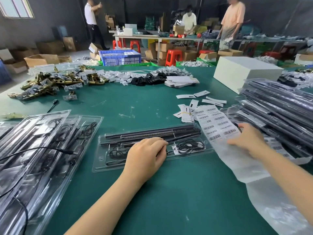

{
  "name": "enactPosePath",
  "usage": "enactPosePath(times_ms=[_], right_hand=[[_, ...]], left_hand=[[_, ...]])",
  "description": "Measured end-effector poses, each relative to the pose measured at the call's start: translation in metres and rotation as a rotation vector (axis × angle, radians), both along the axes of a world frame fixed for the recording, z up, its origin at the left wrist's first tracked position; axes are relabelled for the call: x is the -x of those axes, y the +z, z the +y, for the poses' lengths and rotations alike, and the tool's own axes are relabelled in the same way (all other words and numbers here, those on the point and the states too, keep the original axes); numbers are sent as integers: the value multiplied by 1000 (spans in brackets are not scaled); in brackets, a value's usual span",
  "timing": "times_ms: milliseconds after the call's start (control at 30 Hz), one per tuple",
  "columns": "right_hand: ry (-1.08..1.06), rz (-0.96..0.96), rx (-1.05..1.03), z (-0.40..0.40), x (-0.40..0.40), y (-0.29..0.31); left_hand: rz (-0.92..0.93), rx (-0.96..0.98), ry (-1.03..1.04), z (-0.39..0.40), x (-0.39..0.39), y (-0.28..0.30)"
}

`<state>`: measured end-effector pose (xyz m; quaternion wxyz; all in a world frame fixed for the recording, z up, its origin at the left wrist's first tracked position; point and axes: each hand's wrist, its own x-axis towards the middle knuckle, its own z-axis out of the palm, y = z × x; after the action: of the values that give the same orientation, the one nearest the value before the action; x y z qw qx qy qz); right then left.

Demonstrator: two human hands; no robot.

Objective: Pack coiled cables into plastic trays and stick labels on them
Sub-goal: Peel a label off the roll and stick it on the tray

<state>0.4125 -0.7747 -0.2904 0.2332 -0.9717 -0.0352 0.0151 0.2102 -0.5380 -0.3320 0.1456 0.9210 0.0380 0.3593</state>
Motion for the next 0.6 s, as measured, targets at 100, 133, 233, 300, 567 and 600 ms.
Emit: enactPosePath(times_ms=[100, 133, 233, 300, 567, 600], right_hand=[[-24, 239, -508, -15, -12, 7], [-11, 323, -613, -19, -14, 10], [55, 366, -685, -27, -16, 14], [140, 297, -630, -28, -12, 17], [352, 255, -604, -28, -5, 19], [370, 233, -579, -28, -6, 19]], left_hand=[[-12, 42, -57, -19, -15, 23], [36, 94, -79, -29, -24, 31], [213, 295, -156, -63, -65, 50], [291, 395, -208, -86, -95, 57], [286, 508, -269, -121, -147, 41], [285, 514, -291, -121, -148, 39]])
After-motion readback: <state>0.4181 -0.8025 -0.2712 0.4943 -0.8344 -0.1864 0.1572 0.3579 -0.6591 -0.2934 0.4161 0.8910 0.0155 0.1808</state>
